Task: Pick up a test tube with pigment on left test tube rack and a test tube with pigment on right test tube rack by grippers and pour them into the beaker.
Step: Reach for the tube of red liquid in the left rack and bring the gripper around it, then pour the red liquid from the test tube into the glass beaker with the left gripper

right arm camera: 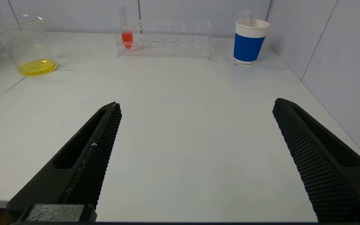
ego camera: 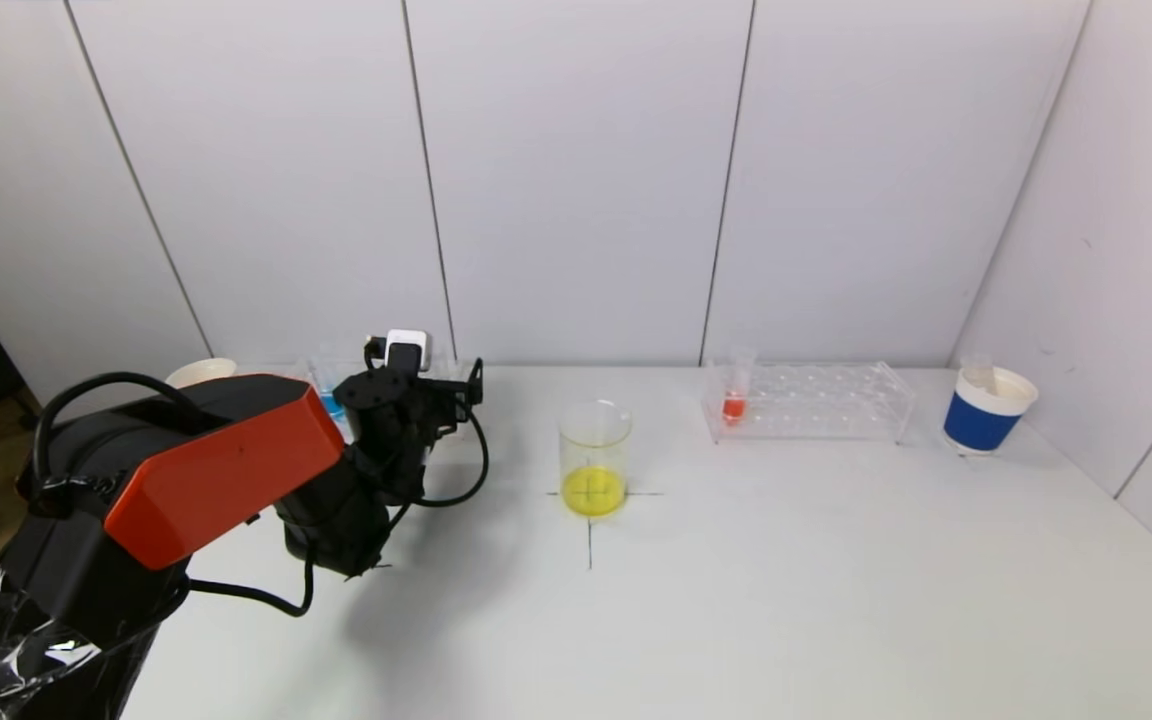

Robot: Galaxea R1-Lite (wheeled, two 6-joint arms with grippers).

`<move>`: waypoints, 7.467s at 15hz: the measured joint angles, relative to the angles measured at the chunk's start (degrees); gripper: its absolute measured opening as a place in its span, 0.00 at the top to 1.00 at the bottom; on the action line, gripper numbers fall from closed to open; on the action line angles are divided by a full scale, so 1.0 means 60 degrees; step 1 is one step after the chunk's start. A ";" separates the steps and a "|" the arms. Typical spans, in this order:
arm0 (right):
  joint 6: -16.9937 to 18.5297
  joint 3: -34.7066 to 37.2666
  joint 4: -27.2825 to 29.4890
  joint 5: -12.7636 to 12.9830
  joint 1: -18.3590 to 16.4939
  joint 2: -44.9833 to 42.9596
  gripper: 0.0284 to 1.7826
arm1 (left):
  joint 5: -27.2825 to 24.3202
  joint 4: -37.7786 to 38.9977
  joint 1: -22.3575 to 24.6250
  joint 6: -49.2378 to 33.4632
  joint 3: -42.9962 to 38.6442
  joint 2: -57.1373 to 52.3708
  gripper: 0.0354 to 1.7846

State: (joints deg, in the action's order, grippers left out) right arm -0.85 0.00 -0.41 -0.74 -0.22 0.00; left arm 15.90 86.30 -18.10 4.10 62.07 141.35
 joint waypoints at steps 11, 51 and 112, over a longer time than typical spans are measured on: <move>0.0000 0.0000 0.0000 0.0000 0.0002 0.0000 0.01 | 0.0006 -0.0041 -0.0014 0.0002 0.0041 0.0045 0.75; 0.0002 0.0000 0.0000 -0.0004 0.0000 0.0000 0.01 | -0.0012 -0.3730 -0.0484 0.0098 0.0087 -0.4021 0.76; 0.0000 0.0000 0.0000 0.0000 -0.0004 0.0000 0.01 | -1.1368 -0.7158 -0.0313 0.9446 0.2710 -0.2859 0.76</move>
State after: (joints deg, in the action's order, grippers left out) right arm -0.85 0.00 -0.41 -0.74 -0.24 0.00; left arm -52.31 43.35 -19.98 60.77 78.34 124.20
